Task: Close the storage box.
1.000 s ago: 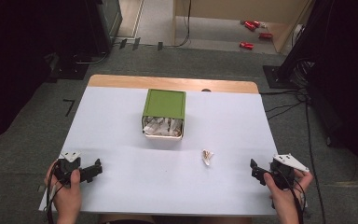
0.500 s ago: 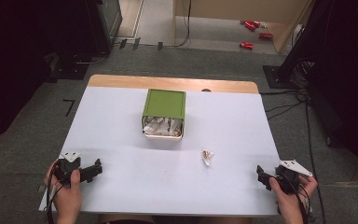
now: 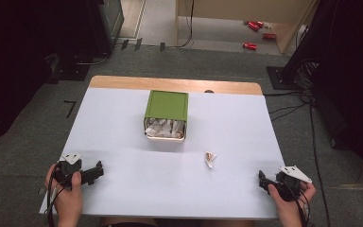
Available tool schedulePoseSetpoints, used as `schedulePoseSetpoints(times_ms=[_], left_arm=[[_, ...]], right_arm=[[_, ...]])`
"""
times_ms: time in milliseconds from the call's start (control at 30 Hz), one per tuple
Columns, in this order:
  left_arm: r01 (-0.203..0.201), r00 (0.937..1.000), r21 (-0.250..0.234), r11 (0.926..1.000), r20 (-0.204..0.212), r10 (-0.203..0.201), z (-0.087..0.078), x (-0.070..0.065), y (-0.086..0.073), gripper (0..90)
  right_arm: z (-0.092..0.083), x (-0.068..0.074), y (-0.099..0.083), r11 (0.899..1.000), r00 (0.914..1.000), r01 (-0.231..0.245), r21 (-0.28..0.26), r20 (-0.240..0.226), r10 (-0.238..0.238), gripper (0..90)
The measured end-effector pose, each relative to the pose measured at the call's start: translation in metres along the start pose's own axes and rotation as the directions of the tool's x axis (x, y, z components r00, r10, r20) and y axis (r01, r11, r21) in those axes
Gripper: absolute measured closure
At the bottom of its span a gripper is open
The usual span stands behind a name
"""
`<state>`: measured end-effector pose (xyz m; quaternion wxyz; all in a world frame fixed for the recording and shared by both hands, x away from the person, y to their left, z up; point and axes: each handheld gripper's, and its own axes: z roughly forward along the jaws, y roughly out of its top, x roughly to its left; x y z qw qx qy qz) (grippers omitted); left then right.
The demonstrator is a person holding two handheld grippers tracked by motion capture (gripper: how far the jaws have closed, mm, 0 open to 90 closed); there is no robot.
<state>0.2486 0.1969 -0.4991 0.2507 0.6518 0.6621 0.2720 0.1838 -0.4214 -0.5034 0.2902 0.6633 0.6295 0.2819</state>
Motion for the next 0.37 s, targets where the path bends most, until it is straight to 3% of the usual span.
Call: schedulePoseSetpoints(times_ms=[367], left_arm=[[0.001,1.0,0.002,1.0,0.001,-0.001,0.0,0.0001,0.0003,0.0]], right_arm=[[-0.0002,0.0,-0.0001,1.0,1.0,0.004,-0.003,0.001,-0.004,17.2]])
